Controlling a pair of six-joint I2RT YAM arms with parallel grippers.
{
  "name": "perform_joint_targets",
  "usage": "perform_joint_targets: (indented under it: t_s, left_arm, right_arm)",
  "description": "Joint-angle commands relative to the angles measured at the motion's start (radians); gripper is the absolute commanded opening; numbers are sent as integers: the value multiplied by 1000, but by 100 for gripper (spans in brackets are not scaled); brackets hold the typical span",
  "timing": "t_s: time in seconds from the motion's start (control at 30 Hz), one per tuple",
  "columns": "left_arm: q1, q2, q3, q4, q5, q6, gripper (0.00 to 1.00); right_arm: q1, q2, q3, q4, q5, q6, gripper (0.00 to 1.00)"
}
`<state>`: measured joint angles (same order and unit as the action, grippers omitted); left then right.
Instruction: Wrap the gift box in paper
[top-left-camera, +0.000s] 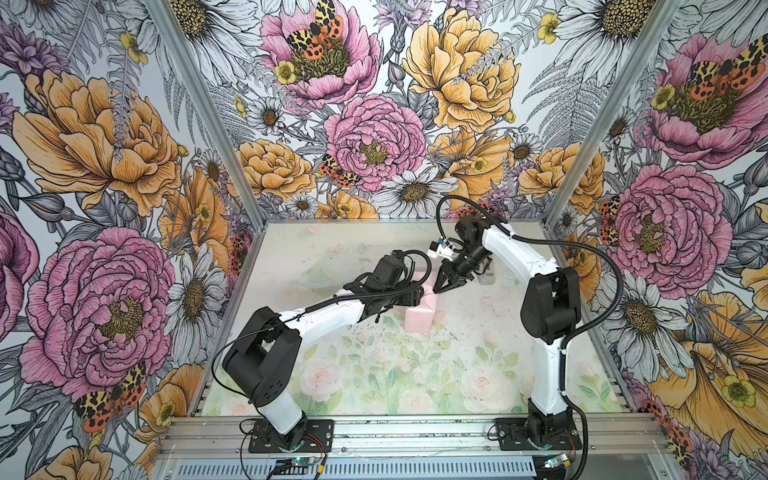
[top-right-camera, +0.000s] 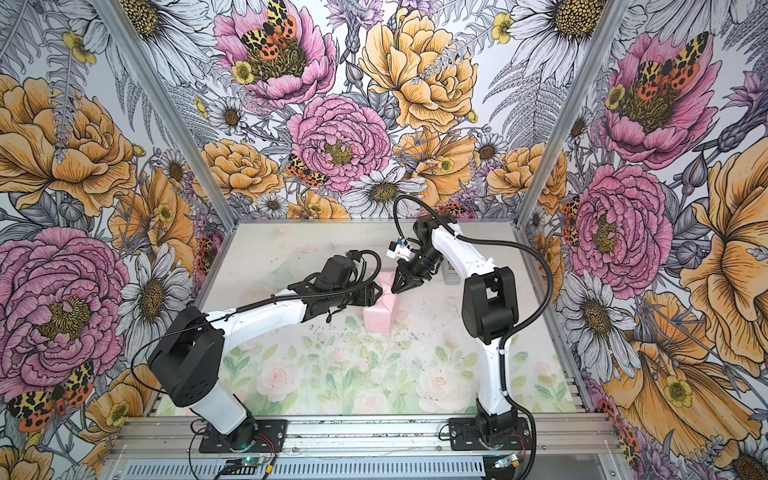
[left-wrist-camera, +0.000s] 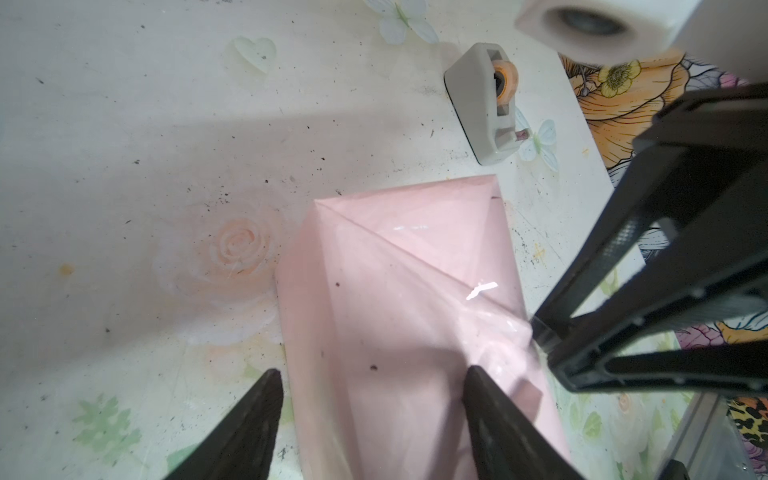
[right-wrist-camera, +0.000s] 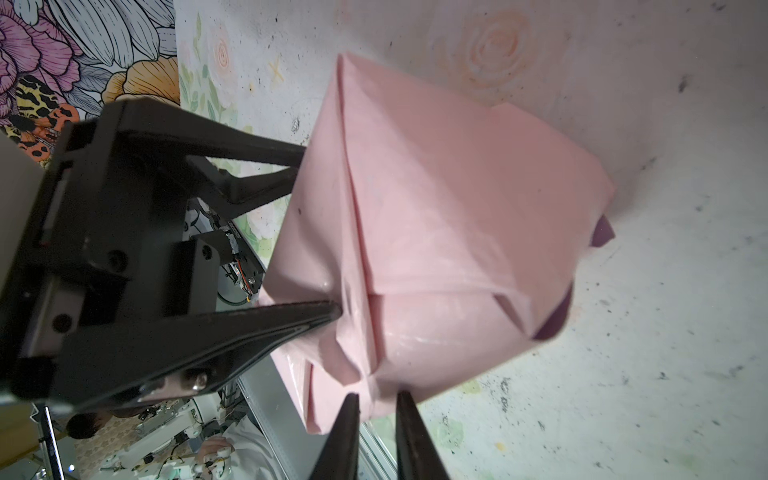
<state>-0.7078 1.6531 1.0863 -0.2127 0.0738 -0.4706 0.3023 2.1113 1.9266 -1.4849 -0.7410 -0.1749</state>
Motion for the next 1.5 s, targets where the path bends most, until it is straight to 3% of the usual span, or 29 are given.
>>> perform_joint_targets:
  t_s: [0.0,0.53,1.47]
  left_arm:
    - [-11,33,-26,-141,-39,38,70]
    - [-12,29,-38,-133,-36,38,70]
    - [-13,30,-37,-132,-36,39,70]
  right_arm:
    - [7,35,33,1,21,18,20]
    - [11,71,50,13,77,78,27]
    - [1,43,69,14,33,73,37]
